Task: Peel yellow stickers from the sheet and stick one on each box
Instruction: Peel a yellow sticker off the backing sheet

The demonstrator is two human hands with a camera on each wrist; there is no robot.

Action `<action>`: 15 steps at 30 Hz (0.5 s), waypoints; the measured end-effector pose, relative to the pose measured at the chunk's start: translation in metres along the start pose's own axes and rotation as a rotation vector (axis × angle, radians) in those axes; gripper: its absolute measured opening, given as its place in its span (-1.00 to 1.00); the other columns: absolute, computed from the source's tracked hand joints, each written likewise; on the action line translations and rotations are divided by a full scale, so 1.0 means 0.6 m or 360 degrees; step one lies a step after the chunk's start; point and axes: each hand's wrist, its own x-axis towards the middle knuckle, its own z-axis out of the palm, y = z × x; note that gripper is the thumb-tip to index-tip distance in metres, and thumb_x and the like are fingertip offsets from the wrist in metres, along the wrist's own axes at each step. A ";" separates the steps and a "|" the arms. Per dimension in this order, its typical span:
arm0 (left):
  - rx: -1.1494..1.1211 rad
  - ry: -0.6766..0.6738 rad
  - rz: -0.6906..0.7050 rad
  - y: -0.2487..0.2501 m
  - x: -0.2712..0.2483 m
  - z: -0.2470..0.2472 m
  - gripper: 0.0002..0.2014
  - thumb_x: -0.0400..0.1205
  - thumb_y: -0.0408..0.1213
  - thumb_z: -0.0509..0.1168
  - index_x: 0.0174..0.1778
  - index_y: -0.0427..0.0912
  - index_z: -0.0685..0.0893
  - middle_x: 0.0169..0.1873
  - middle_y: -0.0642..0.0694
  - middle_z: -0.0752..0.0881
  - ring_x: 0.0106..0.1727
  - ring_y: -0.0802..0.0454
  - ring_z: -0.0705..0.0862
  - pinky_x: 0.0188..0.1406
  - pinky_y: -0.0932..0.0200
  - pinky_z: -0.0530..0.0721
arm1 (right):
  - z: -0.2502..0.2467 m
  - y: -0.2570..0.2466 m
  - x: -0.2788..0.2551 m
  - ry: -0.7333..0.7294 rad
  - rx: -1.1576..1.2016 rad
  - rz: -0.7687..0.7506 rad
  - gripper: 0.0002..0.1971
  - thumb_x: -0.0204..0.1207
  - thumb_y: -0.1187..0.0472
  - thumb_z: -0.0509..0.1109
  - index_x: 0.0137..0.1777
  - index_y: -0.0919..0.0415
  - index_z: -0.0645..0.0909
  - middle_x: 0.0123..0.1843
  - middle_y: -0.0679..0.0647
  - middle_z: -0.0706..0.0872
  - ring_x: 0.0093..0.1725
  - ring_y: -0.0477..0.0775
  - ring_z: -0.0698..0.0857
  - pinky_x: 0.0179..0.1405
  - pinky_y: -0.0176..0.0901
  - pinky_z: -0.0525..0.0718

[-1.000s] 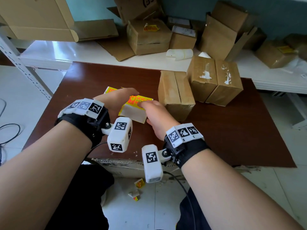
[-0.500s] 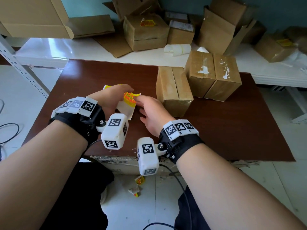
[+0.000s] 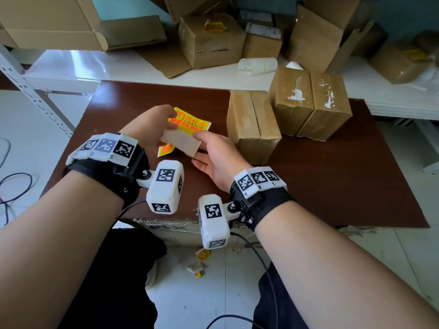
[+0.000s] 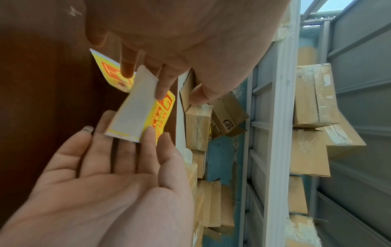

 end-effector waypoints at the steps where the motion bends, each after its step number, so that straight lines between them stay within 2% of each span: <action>1: -0.0042 0.0021 -0.0003 0.000 0.000 -0.003 -0.85 0.73 -0.13 0.30 0.13 -0.08 0.66 -0.09 -0.02 0.70 -0.12 -0.06 0.61 -0.19 0.11 0.51 | 0.001 -0.002 -0.003 -0.0005 -0.0006 -0.0032 -0.98 0.83 0.13 0.45 0.14 -0.02 0.68 0.35 0.14 0.87 0.37 0.22 0.87 0.34 0.05 0.76; 4: -0.0113 0.0072 -0.0006 0.001 -0.009 -0.010 -0.71 0.53 -0.02 0.38 0.10 -0.05 0.76 -0.10 0.03 0.83 0.04 -0.13 0.76 0.05 -0.01 0.65 | 0.004 -0.007 -0.008 -0.0012 0.0018 -0.0178 -0.95 0.83 0.15 0.46 0.14 -0.01 0.75 0.36 0.15 0.88 0.43 0.23 0.85 0.41 0.09 0.77; 6: -0.0122 0.0131 0.0053 0.003 -0.017 -0.012 -0.62 0.45 0.01 0.38 0.13 -0.06 0.80 -0.04 0.01 0.85 0.08 -0.17 0.78 0.11 -0.06 0.64 | 0.006 -0.012 -0.013 -0.0025 0.0069 -0.0296 -0.89 0.84 0.19 0.45 0.23 0.00 0.79 0.41 0.17 0.87 0.47 0.25 0.82 0.33 0.03 0.77; 8: -0.0092 0.0190 0.0165 0.006 -0.025 -0.008 -0.61 0.49 -0.02 0.39 0.19 -0.10 0.76 -0.01 -0.08 0.77 -0.01 -0.16 0.72 0.06 -0.04 0.60 | 0.006 -0.020 -0.022 -0.0037 0.0150 -0.0388 -0.82 0.84 0.23 0.44 0.30 0.02 0.83 0.39 0.13 0.89 0.48 0.25 0.83 0.28 -0.03 0.76; 11: -0.0116 0.0221 0.0352 0.014 -0.036 0.003 -0.74 0.65 -0.11 0.35 0.19 -0.13 0.70 -0.03 -0.14 0.66 -0.07 -0.10 0.63 0.01 -0.05 0.57 | 0.000 -0.037 -0.040 -0.0077 0.0272 -0.0475 -0.78 0.85 0.27 0.42 0.35 0.07 0.85 0.37 0.12 0.91 0.48 0.26 0.83 0.28 -0.03 0.74; 13: -0.0166 0.0242 0.0417 0.021 -0.041 0.008 -0.66 0.67 -0.05 0.33 0.29 -0.13 0.69 0.05 -0.13 0.68 -0.05 -0.08 0.65 0.00 -0.05 0.60 | -0.011 -0.046 -0.051 -0.0102 0.0340 -0.0543 -0.76 0.86 0.30 0.41 0.38 0.11 0.84 0.41 0.17 0.89 0.49 0.25 0.83 0.30 -0.04 0.74; 15: -0.0198 0.0186 0.0439 0.029 -0.048 0.012 -0.51 0.59 0.10 0.31 0.37 -0.09 0.71 0.19 -0.13 0.72 -0.03 -0.08 0.66 -0.06 -0.05 0.61 | -0.026 -0.055 -0.063 -0.0132 0.0397 -0.0622 -0.75 0.85 0.34 0.39 0.36 0.13 0.84 0.43 0.20 0.88 0.45 0.22 0.85 0.26 -0.08 0.76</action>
